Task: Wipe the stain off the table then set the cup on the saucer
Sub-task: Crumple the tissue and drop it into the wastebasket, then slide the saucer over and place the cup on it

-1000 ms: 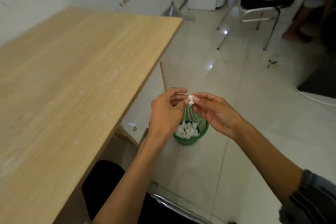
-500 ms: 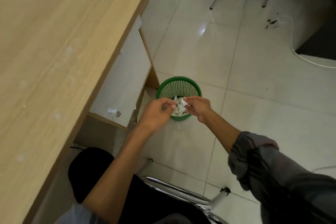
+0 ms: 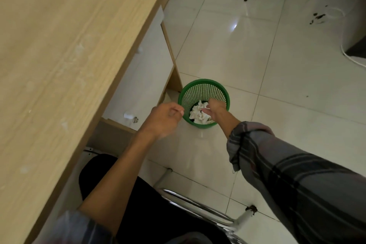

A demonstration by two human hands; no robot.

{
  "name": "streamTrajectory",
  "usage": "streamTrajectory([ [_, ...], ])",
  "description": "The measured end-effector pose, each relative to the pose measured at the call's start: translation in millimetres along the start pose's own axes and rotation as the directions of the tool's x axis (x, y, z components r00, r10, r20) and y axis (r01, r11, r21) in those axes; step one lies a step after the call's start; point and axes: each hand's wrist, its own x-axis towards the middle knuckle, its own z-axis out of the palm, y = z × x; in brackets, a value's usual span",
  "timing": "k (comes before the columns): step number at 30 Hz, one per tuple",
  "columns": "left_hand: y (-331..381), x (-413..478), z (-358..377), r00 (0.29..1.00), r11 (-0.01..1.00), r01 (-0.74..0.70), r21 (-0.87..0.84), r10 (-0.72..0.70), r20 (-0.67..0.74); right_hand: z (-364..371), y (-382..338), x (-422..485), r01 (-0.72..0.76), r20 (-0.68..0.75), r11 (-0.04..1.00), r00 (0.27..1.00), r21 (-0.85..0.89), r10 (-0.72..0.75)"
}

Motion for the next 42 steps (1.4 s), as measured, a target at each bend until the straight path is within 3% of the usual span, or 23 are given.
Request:
streamTrajectory([
  [4,10.9,-4.6,-3.2,1.0,1.0,-0.019,-0.016,0.019,0.001,2.4,-15.4,-18.7,0.099,0.068,0.987,0.993,-0.124,-0.091],
  [8,35.4,-18.1,-11.1,0.997,0.992,-0.077,-0.103,0.077,-0.006,6.9,-34.9,-55.3,0.345,0.147,0.903,0.937,-0.255,-0.316],
  [10,52.0,-29.5,-22.4,0.988,0.986,-0.153,-0.074,0.15,-0.037,8.3,-51.2,-83.2,0.503,0.153,0.814,0.864,-0.29,-0.479],
  [14,88.1,-58.1,-54.7,0.927,0.948,-0.308,0.078,0.318,-0.198,13.2,-97.7,-151.5,0.759,0.186,0.609,0.648,-0.23,-0.739],
  [20,117.7,-112.2,-120.6,0.783,0.895,-0.4,0.198,0.446,-0.433,44.9,-148.1,-258.7,0.928,0.296,0.356,0.372,-0.107,-0.88],
  [26,88.0,-168.7,-201.8,0.656,0.915,-0.352,0.196,0.391,-0.646,128.6,-147.7,-350.5,0.973,0.475,0.23,0.204,-0.004,-0.856],
  [32,-10.5,-232.3,-268.0,0.566,0.97,-0.229,0.075,0.196,-0.801,230.1,-76.0,-418.8,0.979,0.745,0.197,0.095,0.05,-0.66],
  [37,-111.7,-285.3,-301.3,0.493,0.993,-0.055,-0.1,-0.061,-0.868,306.1,-0.3,-449.1,0.976,0.887,0.216,0.089,0.013,-0.453],
  [42,-198.3,-312.1,-315.4,0.389,0.966,0.05,-0.255,-0.254,-0.886,365.8,46.1,-447.8,0.977,0.921,0.148,0.196,-0.154,-0.336],
])
